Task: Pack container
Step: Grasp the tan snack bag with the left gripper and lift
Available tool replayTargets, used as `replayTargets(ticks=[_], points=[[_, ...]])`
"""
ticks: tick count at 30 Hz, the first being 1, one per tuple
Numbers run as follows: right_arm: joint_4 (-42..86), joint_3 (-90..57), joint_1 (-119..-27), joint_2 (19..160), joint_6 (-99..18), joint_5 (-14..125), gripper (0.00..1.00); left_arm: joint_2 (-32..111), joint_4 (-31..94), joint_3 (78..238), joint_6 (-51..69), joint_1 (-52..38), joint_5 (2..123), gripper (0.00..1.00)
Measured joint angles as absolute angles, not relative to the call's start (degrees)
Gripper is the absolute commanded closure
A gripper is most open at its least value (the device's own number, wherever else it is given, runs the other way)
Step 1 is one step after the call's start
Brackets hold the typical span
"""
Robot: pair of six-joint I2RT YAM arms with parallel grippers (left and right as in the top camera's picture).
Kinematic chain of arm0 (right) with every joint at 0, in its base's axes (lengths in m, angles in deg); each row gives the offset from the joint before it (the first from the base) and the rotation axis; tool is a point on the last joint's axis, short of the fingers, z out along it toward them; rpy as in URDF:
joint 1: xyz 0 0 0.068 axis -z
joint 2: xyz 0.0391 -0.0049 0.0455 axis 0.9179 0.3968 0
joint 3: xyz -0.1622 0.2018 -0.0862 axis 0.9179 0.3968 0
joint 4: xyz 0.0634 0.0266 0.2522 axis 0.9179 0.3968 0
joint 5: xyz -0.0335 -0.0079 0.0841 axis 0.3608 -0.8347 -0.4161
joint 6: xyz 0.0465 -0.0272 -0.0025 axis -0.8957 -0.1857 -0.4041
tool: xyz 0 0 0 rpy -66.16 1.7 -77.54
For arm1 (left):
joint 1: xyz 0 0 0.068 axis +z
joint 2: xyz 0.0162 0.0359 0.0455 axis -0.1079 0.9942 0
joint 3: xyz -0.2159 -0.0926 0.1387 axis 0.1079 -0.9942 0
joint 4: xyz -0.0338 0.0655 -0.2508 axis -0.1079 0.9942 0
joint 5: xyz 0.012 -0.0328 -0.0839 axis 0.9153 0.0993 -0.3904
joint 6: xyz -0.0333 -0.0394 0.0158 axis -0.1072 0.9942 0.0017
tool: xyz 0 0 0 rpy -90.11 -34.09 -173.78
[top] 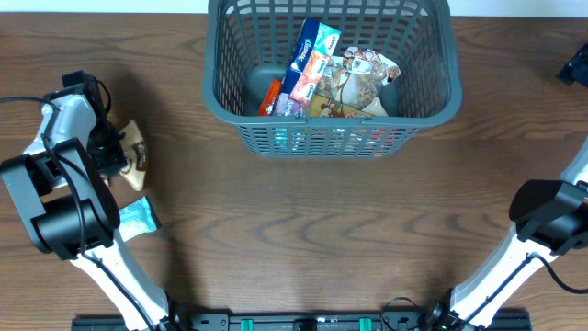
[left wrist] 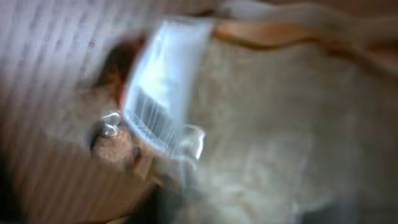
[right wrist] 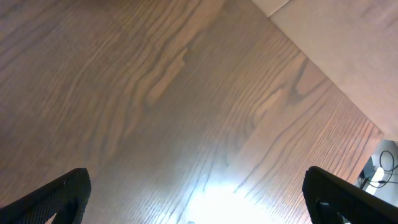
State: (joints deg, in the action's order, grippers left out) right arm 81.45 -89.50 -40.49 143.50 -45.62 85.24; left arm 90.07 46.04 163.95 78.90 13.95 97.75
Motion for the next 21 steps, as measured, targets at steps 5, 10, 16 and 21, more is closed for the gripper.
replayTargets(ticks=[5,10,16,21], points=[[81.5,-89.5,-40.5,143.5,-45.6,85.2,0.01,89.8,46.4,164.1,78.9,13.9,97.8,0.94],[81.5,-89.5,-40.5,143.5,-45.6,85.2,0.01,89.7,47.9,164.2,78.6,13.9,97.8,0.94],[81.5,-89.5,-40.5,143.5,-45.6,85.2,0.01,86.9,53.6,164.3,75.9,13.9,97.3,0.94],[81.5,-89.5,-40.5,143.5,-45.6,85.2,0.01,73.2,51.1,166.1,73.1,12.5,98.5,0.94]])
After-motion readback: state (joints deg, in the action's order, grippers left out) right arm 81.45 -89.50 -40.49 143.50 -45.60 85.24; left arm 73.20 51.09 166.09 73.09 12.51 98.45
